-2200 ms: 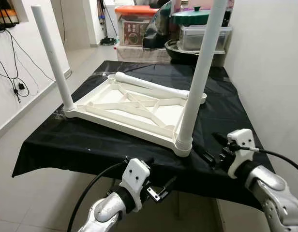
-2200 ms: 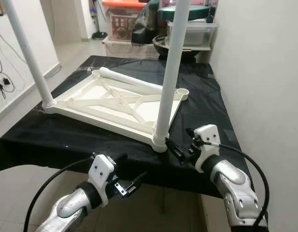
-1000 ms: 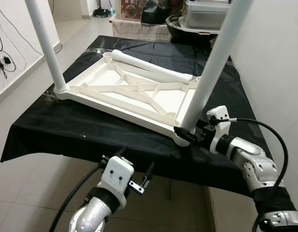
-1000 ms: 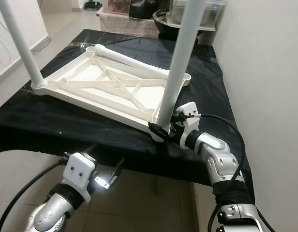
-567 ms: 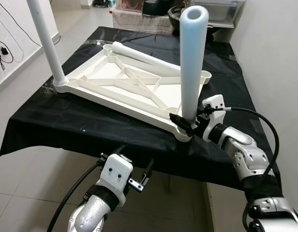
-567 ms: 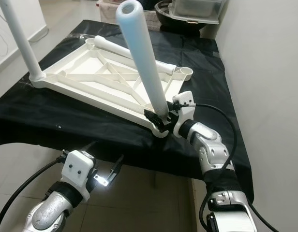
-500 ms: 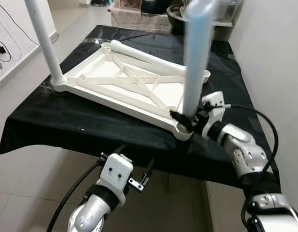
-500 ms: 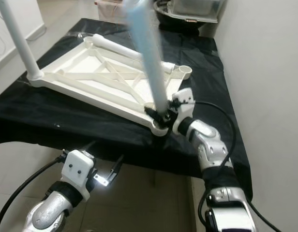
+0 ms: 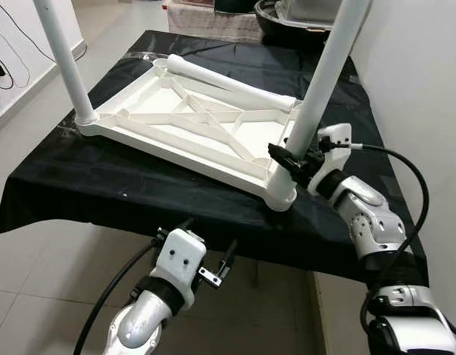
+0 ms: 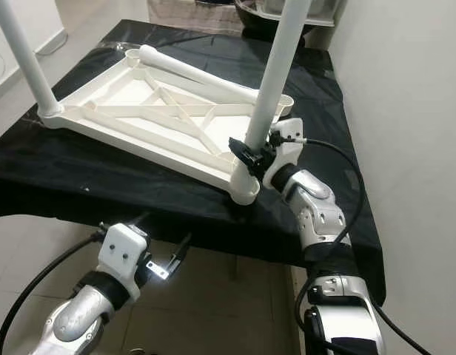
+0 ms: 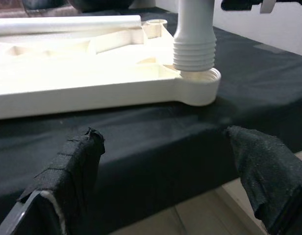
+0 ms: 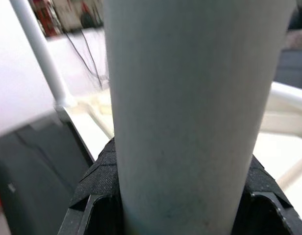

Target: Building children table

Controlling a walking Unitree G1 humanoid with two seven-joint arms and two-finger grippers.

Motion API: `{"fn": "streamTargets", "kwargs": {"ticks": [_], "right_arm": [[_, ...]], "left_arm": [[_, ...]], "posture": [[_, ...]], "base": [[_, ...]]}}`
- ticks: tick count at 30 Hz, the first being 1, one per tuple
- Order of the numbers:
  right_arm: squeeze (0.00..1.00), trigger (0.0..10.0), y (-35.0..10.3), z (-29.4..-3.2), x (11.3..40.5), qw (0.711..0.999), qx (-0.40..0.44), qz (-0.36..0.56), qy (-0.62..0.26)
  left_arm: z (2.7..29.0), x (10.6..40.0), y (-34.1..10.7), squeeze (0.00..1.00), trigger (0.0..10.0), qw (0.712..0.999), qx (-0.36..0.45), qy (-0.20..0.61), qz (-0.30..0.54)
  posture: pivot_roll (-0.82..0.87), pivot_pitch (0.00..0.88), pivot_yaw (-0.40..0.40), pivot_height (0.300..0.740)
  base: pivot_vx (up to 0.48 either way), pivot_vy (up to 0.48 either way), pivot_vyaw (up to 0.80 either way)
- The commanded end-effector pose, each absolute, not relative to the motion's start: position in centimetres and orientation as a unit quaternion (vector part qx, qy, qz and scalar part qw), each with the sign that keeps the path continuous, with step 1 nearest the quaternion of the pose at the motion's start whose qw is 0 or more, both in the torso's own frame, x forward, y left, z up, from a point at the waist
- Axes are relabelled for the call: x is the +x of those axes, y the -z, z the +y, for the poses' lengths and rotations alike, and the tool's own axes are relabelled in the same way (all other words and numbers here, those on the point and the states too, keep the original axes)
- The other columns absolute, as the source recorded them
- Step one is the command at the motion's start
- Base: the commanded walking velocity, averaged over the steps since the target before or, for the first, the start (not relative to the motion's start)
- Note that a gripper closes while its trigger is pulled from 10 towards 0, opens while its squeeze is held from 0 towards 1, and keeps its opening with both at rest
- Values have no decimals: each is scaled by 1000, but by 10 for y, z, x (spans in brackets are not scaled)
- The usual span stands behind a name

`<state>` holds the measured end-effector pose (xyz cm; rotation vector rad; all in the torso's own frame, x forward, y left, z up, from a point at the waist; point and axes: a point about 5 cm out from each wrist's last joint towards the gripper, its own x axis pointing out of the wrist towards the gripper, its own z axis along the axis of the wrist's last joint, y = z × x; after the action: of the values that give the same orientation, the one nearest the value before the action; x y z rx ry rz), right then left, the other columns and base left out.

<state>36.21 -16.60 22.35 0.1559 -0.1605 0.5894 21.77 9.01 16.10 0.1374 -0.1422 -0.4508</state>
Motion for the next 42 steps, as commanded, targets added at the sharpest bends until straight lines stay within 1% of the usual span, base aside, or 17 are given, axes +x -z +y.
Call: {"fn": "streamTargets", "kwargs": {"ticks": [1, 4, 5, 6, 9, 10, 12, 13, 18, 23, 27, 37, 42], "right_arm": [[0, 0, -233, -166, 359, 947, 98, -100, -289], [0, 0, -243, -159, 353, 935, 120, -120, -311], [0, 0, -247, -155, 349, 929, 124, -124, -325], [0, 0, -249, -149, 344, 922, 125, -124, -345], [0, 0, -249, -145, 341, 917, 124, -124, -358], [0, 0, -249, -140, 336, 911, 119, -121, -376], [0, 0, -249, -140, 336, 911, 119, -121, -376], [0, 0, -245, -126, 325, 896, 116, -106, -415], [0, 0, -237, -113, 315, 884, 117, -86, -444], [0, 0, -233, -107, 309, 880, 116, -73, -455], [0, 0, -230, -98, 301, 871, 118, -62, -474], [0, 0, -228, -93, 294, 865, 122, -53, -484], [0, 0, -228, -88, 289, 861, 124, -51, -491]], "left_arm": [[91, 221, -156, 0, 10000, 971, 61, 224, -51], [90, 234, -162, 0, 10000, 969, 53, 235, -55], [89, 239, -165, 1000, 10000, 967, 51, 245, -56], [88, 244, -169, 1000, 10000, 964, 48, 256, -58], [88, 247, -171, 1000, 10000, 962, 46, 262, -60], [86, 250, -172, 1000, 10000, 958, 51, 275, -57], [86, 250, -172, 1000, 10000, 958, 51, 275, -57], [80, 259, -169, 0, 10000, 947, 64, 313, -34], [72, 265, -167, 0, 10000, 936, 66, 345, -21], [68, 266, -168, 0, 10000, 931, 67, 358, -20], [65, 267, -168, 0, 10000, 927, 69, 368, -22], [68, 269, -162, 0, 10000, 929, 78, 362, -11], [65, 266, -158, 0, 10000, 923, 77, 376, -4]], "posture": [[100, 129, -102, 740], [100, 119, -99, 740], [100, 116, -98, 740], [99, 113, -99, 740], [99, 113, -99, 740], [99, 113, -99, 740], [99, 113, -99, 740], [90, 109, -94, 740], [84, 109, -94, 740], [84, 109, -94, 740], [81, 110, -92, 740], [81, 110, -92, 740], [73, 111, -92, 740]], "base": [[0, 0, 0], [0, 0, 0], [0, 0, 0], [0, 0, 0], [0, 0, 0], [0, 0, 0], [0, 0, 0], [0, 0, 0], [0, 0, 0], [0, 0, 0], [0, 0, 0], [0, 0, 0], [0, 0, 0]]}}
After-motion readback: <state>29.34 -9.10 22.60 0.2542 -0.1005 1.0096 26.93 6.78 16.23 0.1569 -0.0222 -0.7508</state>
